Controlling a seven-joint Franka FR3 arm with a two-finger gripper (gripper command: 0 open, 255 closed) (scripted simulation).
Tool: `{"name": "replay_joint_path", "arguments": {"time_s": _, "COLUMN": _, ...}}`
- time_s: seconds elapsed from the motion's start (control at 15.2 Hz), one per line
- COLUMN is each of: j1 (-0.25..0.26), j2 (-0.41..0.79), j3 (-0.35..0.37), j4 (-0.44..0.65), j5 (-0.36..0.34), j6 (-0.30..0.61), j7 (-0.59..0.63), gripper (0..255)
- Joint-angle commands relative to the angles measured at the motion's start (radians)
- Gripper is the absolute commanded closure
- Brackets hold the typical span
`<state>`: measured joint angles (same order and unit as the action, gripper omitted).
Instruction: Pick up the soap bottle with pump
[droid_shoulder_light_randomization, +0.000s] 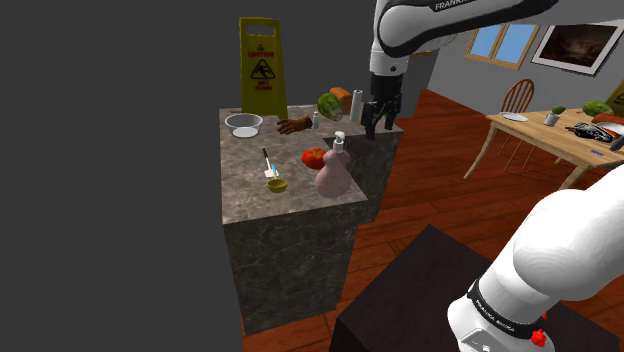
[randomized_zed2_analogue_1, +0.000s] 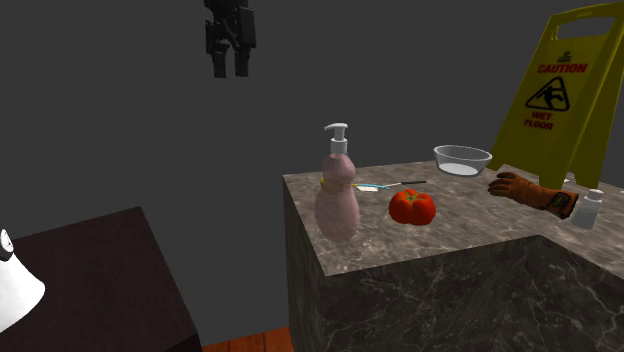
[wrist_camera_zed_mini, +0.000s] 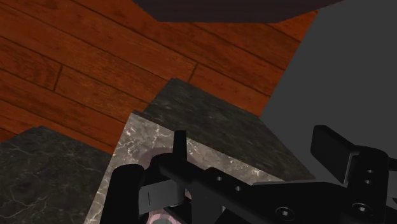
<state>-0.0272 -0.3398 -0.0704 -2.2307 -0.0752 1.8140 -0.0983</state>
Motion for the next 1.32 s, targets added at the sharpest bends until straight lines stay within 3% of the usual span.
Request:
{"name": "replay_joint_path", "arguments": {"time_s": 0.0, "j1": -0.003, "j2": 0.074, "j3": -0.013, "j4": 0.042, "j5": 0.000, "j6": 0.041, "j7": -0.025, "gripper": 0}}
{"name": "replay_joint_path", "arguments": {"time_s": 0.53, "j1": -0.024, "j2": 0.360, "j3": -0.056, "j4": 0.245, "j5": 0.025, "j6": 0.153, "j7": -0.132, "gripper": 0}}
{"name": "replay_joint_path", "arguments": {"time_s": 1.06, "j1": -0.062, "j2": 0.665, "j3": -0.067, "j4": 0.544, "j5": 0.077, "j6": 0.184, "j7": -0.232, "gripper": 0}}
{"name": "replay_joint_path", "arguments": {"time_s": 1.25, "j1": -0.065, "j2": 0.690, "j3": -0.065, "j4": 0.547, "j5": 0.080, "j6": 0.207, "j7": -0.236, "gripper": 0}}
